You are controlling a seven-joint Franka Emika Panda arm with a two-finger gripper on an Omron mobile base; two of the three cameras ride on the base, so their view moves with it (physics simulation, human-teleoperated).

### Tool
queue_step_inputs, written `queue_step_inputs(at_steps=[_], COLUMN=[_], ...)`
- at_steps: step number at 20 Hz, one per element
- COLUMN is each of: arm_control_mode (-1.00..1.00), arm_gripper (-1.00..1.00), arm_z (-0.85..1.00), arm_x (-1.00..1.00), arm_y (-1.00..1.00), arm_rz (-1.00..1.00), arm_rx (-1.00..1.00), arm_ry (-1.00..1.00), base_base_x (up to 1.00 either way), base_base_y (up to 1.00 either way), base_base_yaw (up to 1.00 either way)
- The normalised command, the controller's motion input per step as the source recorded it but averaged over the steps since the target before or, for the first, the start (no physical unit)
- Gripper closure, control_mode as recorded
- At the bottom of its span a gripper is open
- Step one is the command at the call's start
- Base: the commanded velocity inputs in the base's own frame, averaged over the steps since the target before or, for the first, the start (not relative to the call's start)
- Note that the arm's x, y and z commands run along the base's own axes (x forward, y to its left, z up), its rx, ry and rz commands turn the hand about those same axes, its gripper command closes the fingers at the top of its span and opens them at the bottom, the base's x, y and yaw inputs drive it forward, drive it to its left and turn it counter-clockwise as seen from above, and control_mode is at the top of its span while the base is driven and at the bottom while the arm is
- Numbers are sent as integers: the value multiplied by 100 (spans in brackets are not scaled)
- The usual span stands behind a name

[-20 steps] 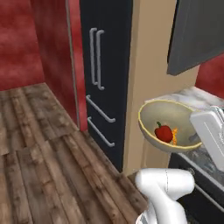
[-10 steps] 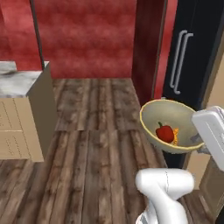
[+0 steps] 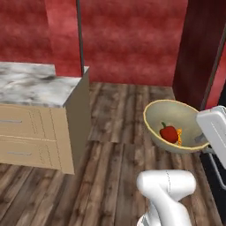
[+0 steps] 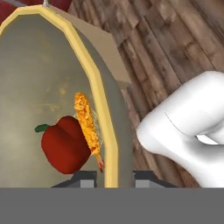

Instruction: The microwave is finished heating the shrimp and bell pepper. Take the bowl containing the food and place it on the dining counter.

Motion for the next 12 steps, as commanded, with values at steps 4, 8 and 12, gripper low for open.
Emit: queue_step_inputs(at_steps=[4, 8, 12], arm_control_mode=[100, 100, 100], arm_gripper=[100, 100, 100], arm_z=[0, 0, 0], arm_x=[0, 0, 0], arm_y=[0, 0, 0], arm_rz=[0, 0, 0], arm_rx=[0, 0, 0], arm_ry=[0, 0, 0], base_base_x=[100, 100, 100], base_base_y=[65, 56, 79], base_base_yaw=[40, 39, 24])
